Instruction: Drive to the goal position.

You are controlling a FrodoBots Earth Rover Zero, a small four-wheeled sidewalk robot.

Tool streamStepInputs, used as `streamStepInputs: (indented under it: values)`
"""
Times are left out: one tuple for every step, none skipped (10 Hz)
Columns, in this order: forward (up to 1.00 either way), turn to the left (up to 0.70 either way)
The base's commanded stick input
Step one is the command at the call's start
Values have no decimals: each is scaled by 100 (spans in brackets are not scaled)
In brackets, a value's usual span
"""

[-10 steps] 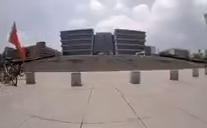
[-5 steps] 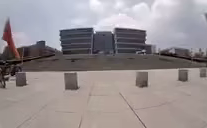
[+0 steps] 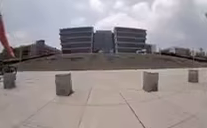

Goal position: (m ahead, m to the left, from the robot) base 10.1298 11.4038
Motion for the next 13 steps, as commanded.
streamStepInputs:
  values:
    - [100,6]
    - [100,6]
    - [100,8]
    - [100,8]
    - [100,12]
    - [100,13]
    - [100,14]
    - [100,20]
    - [100,20]
    - [100,20]
    - [100,20]
    - [100,20]
    - [100,20]
